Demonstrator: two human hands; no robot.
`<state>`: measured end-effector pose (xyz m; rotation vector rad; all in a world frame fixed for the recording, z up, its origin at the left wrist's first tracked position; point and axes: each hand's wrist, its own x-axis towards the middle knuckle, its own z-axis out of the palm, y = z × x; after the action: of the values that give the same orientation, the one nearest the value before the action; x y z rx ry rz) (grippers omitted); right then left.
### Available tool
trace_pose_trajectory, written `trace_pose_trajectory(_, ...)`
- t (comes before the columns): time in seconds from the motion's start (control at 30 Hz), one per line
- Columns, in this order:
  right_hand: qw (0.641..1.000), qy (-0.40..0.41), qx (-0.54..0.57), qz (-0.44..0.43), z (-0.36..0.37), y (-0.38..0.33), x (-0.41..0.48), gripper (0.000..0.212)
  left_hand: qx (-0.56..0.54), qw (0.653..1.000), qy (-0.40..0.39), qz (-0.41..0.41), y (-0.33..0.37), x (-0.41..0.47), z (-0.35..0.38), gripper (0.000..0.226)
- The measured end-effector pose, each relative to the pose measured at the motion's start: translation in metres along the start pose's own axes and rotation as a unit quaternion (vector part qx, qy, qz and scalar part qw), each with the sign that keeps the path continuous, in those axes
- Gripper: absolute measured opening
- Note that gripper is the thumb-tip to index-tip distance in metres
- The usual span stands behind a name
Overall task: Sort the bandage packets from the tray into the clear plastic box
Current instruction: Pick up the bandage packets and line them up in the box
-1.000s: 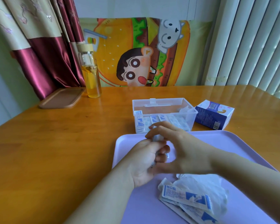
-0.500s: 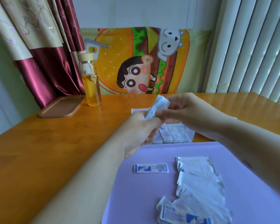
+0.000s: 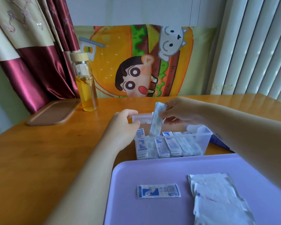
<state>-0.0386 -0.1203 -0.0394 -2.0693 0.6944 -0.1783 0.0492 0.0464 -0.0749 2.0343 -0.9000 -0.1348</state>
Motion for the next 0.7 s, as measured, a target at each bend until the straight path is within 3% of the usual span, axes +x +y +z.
trace_pose_trajectory(0.1, 0.992, -0.099, 0.000, 0.077, 0.007, 0.000, 0.011, 0.004, -0.003, 1.000, -0.018, -0.001, -0.007, 0.003, 0.003, 0.037)
trace_pose_trajectory(0.2, 0.985, -0.142, -0.036, 0.096, 0.011, 0.001, 0.020, 0.005, 0.004, 0.999, -0.038, -0.009, -0.013, 0.005, 0.007, 0.040)
trace_pose_trajectory(0.4, 0.974, -0.186, -0.065, 0.111, 0.017, 0.007, 0.027, 0.003, 0.005, 0.999, -0.038, -0.009, -0.016, 0.007, 0.009, 0.042)
trace_pose_trajectory(0.6, 0.970, -0.211, -0.058, 0.110, 0.021, 0.008, 0.031, 0.019, 0.010, 0.999, -0.044, -0.013, -0.017, 0.008, 0.009, 0.042)
trace_pose_trajectory(0.7, 0.966, -0.217, -0.078, 0.114, 0.023, 0.008, 0.033, 0.010, 0.013, 0.999, -0.046, -0.014, -0.017, 0.008, 0.009, 0.041)
